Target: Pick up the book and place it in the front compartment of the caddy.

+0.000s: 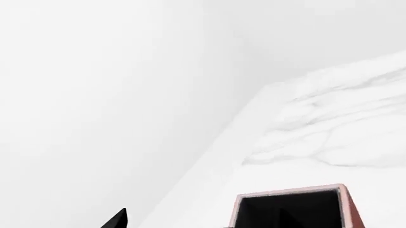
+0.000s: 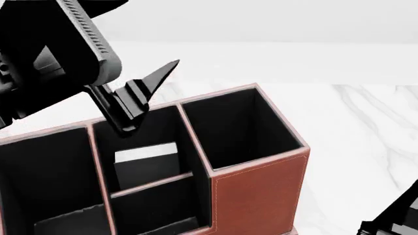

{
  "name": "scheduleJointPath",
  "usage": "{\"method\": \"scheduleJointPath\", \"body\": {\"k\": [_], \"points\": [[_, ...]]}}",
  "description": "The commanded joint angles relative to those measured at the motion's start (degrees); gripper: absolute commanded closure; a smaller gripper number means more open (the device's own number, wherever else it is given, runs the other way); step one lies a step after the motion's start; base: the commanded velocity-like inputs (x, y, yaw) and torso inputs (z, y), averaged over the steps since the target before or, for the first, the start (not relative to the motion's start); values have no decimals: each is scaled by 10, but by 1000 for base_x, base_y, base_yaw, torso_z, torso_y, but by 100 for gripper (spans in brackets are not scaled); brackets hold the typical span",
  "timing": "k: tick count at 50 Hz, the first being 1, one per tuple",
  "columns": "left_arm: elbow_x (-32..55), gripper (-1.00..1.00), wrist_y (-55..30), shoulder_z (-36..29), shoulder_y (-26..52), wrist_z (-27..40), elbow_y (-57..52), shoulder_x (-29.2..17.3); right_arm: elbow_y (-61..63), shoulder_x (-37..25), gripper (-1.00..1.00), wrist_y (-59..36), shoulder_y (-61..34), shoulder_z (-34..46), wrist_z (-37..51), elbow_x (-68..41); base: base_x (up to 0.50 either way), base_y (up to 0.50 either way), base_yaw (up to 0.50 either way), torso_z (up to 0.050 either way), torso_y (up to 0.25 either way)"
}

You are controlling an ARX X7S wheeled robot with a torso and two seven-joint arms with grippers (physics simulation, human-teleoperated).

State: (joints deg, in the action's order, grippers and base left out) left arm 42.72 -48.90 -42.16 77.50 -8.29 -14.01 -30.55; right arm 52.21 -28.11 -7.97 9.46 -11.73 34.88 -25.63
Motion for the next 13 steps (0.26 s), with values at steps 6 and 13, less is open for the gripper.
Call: {"method": "scheduleJointPath", "body": {"k": [6,13], "points": [[159,-100,-57,228,-75,265,-208,-38,77,-215,-100,-213,-330,213,195,-142,0,0,0,0,0],[202,-100,-19,314,-151,338,-269,-54,77,-299,-100,-199,-493,345,291,-228,0,0,0,0,0]]}}
